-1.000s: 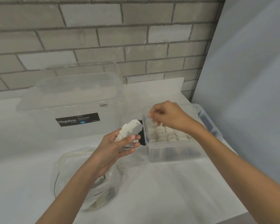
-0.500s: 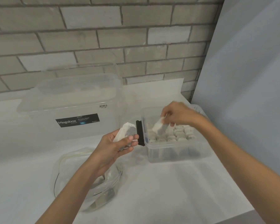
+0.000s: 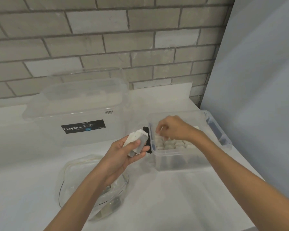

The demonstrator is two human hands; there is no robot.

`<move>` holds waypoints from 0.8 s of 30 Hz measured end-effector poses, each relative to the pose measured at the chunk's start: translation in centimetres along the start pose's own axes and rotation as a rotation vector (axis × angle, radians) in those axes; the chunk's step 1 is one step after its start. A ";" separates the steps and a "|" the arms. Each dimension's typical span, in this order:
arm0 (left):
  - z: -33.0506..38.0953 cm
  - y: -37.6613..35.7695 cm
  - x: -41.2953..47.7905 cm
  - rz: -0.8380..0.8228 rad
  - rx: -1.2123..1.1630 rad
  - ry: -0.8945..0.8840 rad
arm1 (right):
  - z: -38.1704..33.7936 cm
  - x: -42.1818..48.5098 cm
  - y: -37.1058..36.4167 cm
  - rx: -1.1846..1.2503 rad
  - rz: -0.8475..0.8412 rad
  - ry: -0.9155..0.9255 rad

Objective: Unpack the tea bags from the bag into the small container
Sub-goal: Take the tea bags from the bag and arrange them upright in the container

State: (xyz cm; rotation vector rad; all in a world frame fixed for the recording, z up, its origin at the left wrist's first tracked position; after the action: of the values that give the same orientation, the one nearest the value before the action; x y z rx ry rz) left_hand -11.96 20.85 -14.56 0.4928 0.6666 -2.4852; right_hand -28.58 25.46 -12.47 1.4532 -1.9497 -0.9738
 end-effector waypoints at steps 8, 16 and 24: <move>0.8 -4.1 1.1 -0.073 0.034 -0.054 | -3.9 -3.4 2.3 0.451 0.113 0.087; 2.3 -3.8 1.6 0.025 0.164 -0.106 | -0.6 -5.1 6.8 0.444 0.275 0.028; 4.9 -2.2 0.5 0.189 0.391 -0.228 | 3.6 -2.2 -0.5 0.041 -0.153 -0.113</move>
State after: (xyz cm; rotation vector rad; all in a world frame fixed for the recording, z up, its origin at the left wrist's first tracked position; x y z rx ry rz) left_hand -14.65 19.59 -10.00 0.3811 0.0393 -2.4423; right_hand -30.40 28.30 -15.00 1.6220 -1.9711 -1.1106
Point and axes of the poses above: each hand's wrist, its own x-axis towards the middle knuckle, its own y-axis out of the back of the hand, z = x × y, the point moved 10 cm from there along x, towards the middle knuckle, and after that the axes turned 13 degrees about y, right-handed, at the moved point
